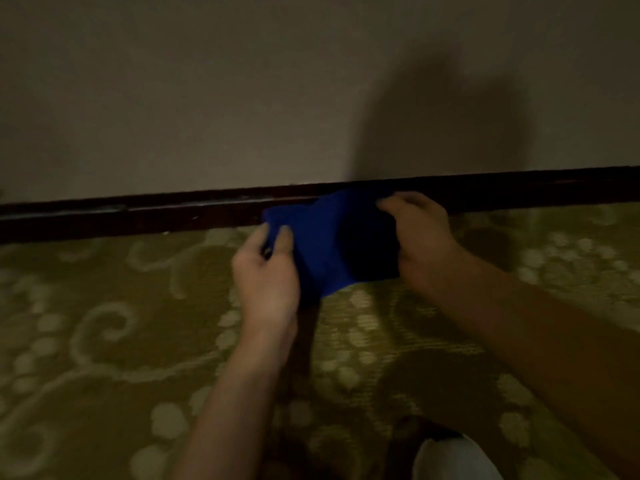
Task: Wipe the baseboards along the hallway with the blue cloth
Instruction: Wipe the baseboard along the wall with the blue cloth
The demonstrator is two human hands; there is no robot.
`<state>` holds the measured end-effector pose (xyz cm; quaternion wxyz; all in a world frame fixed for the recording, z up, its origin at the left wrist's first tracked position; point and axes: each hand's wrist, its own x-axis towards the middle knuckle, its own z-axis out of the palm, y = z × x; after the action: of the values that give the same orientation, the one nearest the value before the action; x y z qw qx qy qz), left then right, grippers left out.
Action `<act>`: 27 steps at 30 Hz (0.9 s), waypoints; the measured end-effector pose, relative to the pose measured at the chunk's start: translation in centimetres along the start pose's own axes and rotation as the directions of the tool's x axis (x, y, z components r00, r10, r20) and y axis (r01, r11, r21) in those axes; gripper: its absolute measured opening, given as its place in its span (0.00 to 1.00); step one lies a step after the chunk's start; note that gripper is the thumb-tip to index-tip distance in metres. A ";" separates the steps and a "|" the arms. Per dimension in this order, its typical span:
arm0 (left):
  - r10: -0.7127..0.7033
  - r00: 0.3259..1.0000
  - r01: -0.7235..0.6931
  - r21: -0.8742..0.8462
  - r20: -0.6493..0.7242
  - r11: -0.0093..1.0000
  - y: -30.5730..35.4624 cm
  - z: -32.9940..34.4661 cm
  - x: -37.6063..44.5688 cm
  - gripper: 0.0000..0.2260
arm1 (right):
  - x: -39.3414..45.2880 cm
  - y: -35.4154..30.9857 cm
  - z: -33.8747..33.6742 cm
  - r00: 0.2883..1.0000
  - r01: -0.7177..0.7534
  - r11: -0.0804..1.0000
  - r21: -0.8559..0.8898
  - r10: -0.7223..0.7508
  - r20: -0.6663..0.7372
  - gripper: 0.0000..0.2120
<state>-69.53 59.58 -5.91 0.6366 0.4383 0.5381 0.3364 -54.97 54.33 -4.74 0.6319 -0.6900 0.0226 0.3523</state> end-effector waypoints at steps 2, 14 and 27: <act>-0.097 0.995 0.101 -0.157 0.035 0.982 0.5 -4.4 -0.6 0.11 | -1.6 0.6 2.9 0.991 0.000 0.995 -0.100 0.013 0.136 0.08; -0.198 0.967 0.238 -0.290 0.159 0.927 -2.3 -12.7 -1.8 0.16 | -7.8 2.3 7.5 0.981 -0.070 0.866 -0.496 0.151 0.125 0.13; 0.006 0.998 0.015 -0.336 0.060 0.942 2.0 -15.8 1.3 0.17 | -8.0 4.7 11.0 0.973 -0.137 0.952 -0.273 0.182 0.146 0.10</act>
<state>-84.66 64.63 -5.17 0.7187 0.3322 0.4542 0.4085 -68.25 59.89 -4.11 0.5046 -0.7306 -0.0219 0.4594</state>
